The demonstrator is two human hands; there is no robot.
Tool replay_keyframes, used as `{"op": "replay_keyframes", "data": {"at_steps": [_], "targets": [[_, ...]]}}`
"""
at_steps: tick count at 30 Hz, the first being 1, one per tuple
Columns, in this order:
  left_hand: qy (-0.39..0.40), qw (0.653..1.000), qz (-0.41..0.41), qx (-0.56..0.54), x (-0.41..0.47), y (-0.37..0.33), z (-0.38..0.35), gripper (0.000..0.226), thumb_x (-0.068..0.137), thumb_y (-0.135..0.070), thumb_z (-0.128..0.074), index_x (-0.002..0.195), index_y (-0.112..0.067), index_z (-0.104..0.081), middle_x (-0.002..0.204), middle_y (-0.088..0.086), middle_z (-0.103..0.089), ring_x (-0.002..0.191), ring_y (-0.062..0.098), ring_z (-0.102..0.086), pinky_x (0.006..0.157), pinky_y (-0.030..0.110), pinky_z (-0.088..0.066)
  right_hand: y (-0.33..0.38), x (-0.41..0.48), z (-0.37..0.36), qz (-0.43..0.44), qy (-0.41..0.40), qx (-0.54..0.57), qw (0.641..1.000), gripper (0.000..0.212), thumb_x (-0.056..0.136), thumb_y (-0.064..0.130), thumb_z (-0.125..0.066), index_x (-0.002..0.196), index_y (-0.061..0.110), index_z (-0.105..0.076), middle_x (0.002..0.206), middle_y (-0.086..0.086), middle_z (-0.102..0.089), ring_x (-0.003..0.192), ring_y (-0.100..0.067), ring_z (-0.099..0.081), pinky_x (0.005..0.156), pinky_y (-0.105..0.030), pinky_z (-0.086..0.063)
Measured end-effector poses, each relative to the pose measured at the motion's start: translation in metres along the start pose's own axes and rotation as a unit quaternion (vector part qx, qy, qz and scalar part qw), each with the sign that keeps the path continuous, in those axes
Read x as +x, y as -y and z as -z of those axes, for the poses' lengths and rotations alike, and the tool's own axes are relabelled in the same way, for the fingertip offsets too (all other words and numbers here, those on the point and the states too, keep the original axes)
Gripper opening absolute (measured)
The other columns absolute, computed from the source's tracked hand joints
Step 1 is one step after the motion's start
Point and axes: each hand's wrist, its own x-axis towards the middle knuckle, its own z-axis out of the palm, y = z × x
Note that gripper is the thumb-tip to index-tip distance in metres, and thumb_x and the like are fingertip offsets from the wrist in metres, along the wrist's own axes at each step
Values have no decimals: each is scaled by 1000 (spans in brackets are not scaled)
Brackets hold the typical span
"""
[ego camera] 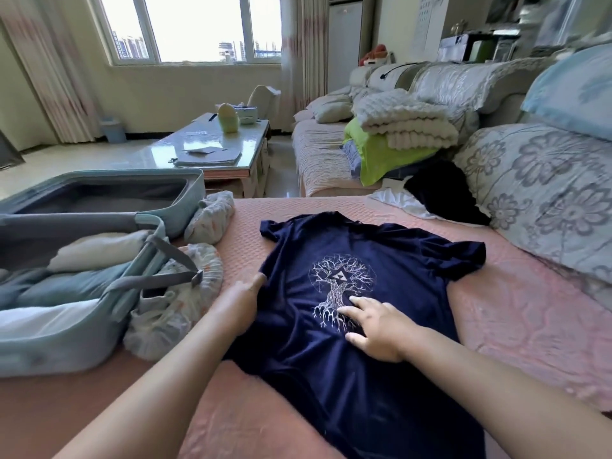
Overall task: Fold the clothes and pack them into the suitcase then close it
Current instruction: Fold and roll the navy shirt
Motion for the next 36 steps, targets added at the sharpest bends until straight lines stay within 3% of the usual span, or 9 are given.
{"op": "replay_keyframes", "data": {"at_steps": [5,8,11,14,22,25,27,30,36], "targets": [[49,989,11,142,-29,-1,6,44,91,-5,-48,133,-19,-41,130,14,-51,118,34,-57,93,41,-50,0,-40,-6,19,-4,-3,1000,64,99,49,-47,157,35,-23,167,1,-14,152,-17,-13,121,-35,-14],[-25,979,-83,185,-44,-6,4,48,87,-19,-60,132,-26,-44,133,7,-39,127,29,-42,98,38,-43,0,-62,-9,58,-49,8,997,66,94,42,-56,155,36,-29,164,2,-20,150,-16,-19,120,-33,-17],[-29,970,-238,30,-60,-21,4,33,77,-42,-69,108,-39,-57,112,-11,-45,111,16,-49,93,33,-45,-2,-85,-12,132,-80,-7,988,62,83,38,-63,143,37,-47,153,1,-36,140,-17,-34,116,-35,-28],[102,948,-299,25,-77,-32,-8,56,61,-50,-70,115,-44,-57,112,-13,-44,108,8,-43,94,27,-43,-5,-108,-14,182,-75,-35,980,57,74,37,-62,130,35,-55,134,4,-47,119,-16,-48,101,-36,-41],[18,933,-360,18,-87,-31,-24,20,74,-28,-63,93,-28,-67,99,-8,-54,91,14,-56,81,33,-49,-51,-149,-16,288,26,-159,944,97,78,55,-63,159,35,-13,166,-11,-11,152,-28,-16,121,-42,-18],[1,937,-346,42,-87,-28,-29,16,81,-26,-61,96,-22,-66,99,-5,-60,96,18,-59,83,33,-49,-70,-152,-24,321,-25,-182,929,72,91,65,-53,149,24,-41,161,-14,-30,148,-30,-30,114,-43,-34],[-20,942,-331,49,-85,-29,-28,16,83,-29,-56,96,-23,-62,99,-7,-62,99,18,-60,81,34,-50,-75,-148,-30,345,-135,-186,910,38,102,49,-46,116,17,-61,143,-10,-55,129,-26,-55,87,-38,-57],[-68,937,-335,71,-78,-32,-22,16,79,-33,-52,88,-25,-61,90,-9,-65,93,19,-61,75,31,-50,-72,-136,-32,327,-217,-189,900,26,106,30,-43,88,17,-56,108,0,-66,85,-20,-66,58,-35,-54],[-201,925,-303,111,-46,-42,10,12,75,-28,-68,87,-27,-70,88,-4,-59,81,23,-62,58,34,-54,-74,-111,-6,100,-310,10,946,17,100,33,-48,94,21,-58,79,2,-61,68,-18,-60,58,-32,-47]]}}
